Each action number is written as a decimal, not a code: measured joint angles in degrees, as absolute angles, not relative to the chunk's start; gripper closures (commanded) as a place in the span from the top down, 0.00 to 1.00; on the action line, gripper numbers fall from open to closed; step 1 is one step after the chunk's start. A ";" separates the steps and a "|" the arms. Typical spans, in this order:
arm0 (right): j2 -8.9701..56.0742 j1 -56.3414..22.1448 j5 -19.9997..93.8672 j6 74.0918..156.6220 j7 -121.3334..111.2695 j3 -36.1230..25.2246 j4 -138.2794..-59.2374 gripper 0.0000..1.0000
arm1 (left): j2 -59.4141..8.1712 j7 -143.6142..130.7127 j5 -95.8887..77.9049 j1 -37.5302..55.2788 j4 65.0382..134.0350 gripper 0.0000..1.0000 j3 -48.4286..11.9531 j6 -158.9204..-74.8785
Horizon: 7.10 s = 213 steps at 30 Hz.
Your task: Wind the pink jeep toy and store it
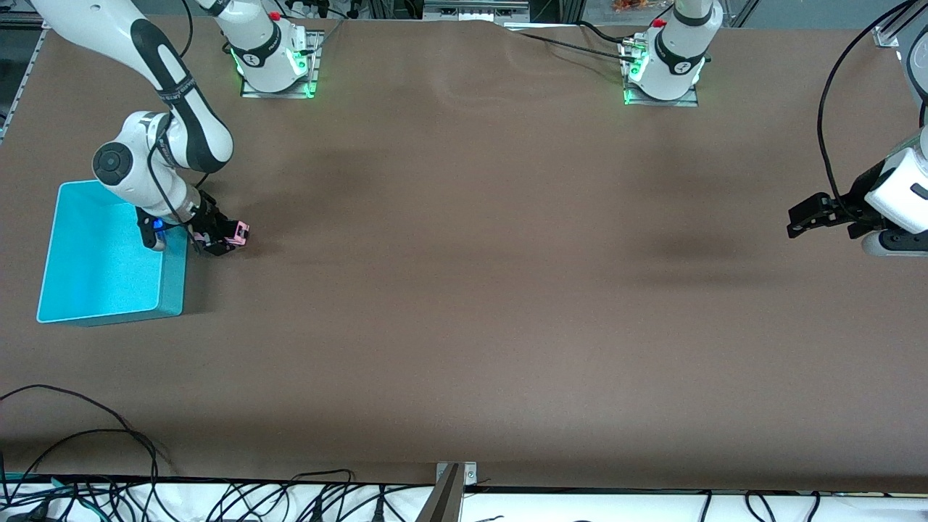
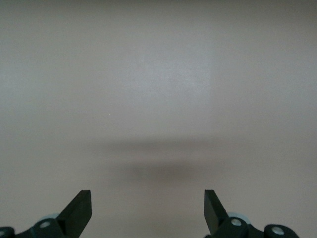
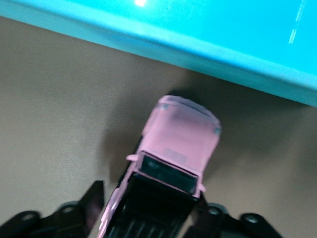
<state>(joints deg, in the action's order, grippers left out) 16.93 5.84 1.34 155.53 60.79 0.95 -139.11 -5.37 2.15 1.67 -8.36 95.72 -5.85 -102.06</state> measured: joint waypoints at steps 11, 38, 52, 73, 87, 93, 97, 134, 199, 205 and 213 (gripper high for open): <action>13.23 5.79 1.33 153.64 60.73 2.58 -138.04 0.00 | -5.37 2.15 1.67 -8.36 95.72 1.00 -5.85 -102.06; 3.48 8.03 1.15 134.97 10.92 -0.24 -132.36 0.00 | -5.34 2.15 1.67 -8.37 95.68 1.00 -5.85 -102.07; 8.48 10.83 -9.64 134.58 -5.76 -7.91 -130.75 0.00 | -5.34 2.15 1.67 -8.37 95.68 1.00 -5.85 -102.09; 21.98 16.30 -14.76 132.33 -9.22 -7.99 -120.85 0.00 | -5.34 2.15 1.67 -8.38 95.68 1.00 -5.85 -102.09; 26.13 19.17 -14.76 134.09 -9.47 -7.99 -119.64 0.61 | -5.34 2.15 1.67 -8.39 95.68 1.00 -5.85 -102.09; 27.16 19.34 -14.75 134.63 -8.48 -7.93 -119.65 1.00 | -5.34 2.15 1.67 -8.39 95.68 1.00 -5.85 -102.09; 28.41 19.35 -14.75 135.36 -7.53 -7.49 -119.61 1.00 | -5.34 2.15 1.67 -8.39 95.68 1.00 -5.85 -102.09; 10.59 15.20 -6.37 109.76 -3.46 3.23 -107.81 1.00 | -5.34 2.15 1.66 -8.40 95.68 1.00 -5.85 -102.10; -5.34 6.49 1.63 88.88 6.88 5.96 -96.90 1.00 | -5.34 2.15 1.66 -8.40 95.68 1.00 -5.85 -102.09; -5.22 6.49 1.63 88.74 6.88 5.96 -96.90 1.00 | -5.34 2.15 1.66 -8.40 95.68 1.00 -5.85 -102.09; -5.15 6.49 1.63 88.68 6.86 5.96 -96.90 1.00 | -5.34 2.15 1.66 -8.40 95.68 1.00 -5.85 -102.09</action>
<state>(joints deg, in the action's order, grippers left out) -5.15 6.49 1.63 88.68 6.86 5.96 -96.90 -5.34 2.15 1.66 -8.40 95.68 -5.85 -102.09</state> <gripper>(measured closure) 0.000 0.000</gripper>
